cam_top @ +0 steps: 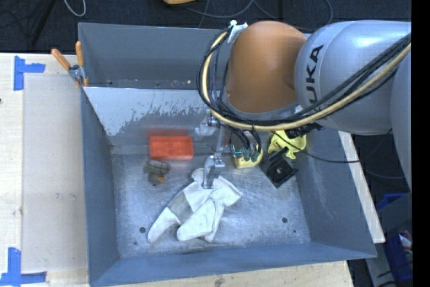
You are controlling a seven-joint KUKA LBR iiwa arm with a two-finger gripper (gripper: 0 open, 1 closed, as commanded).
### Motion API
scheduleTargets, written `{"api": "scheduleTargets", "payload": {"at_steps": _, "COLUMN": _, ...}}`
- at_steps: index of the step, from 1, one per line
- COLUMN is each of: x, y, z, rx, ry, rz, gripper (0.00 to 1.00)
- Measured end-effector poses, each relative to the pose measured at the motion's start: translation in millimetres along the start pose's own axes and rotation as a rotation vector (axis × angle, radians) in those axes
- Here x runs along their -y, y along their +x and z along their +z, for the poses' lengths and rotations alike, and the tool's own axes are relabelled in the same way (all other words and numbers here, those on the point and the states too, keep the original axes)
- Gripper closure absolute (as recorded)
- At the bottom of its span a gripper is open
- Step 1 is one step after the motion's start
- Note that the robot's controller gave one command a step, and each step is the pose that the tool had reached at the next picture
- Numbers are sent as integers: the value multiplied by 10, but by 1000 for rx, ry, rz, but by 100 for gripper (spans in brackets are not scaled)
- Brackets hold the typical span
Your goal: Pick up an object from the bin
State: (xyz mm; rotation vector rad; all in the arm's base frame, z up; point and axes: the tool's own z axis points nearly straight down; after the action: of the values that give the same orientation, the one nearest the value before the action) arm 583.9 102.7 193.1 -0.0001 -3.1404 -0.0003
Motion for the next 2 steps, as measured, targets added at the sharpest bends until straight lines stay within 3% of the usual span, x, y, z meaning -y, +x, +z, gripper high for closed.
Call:
{"api": "scheduleTargets", "payload": {"at_steps": 1, "x": -43, "y": -52, "z": 398, "rx": 9, "ry": -1, "rz": -7, "gripper": 0}}
{"api": "scheduleTargets", "payload": {"at_steps": 2, "x": -151, "y": 327, "z": 1113, "rx": 0, "ry": 0, "rz": -109, "gripper": 100}}
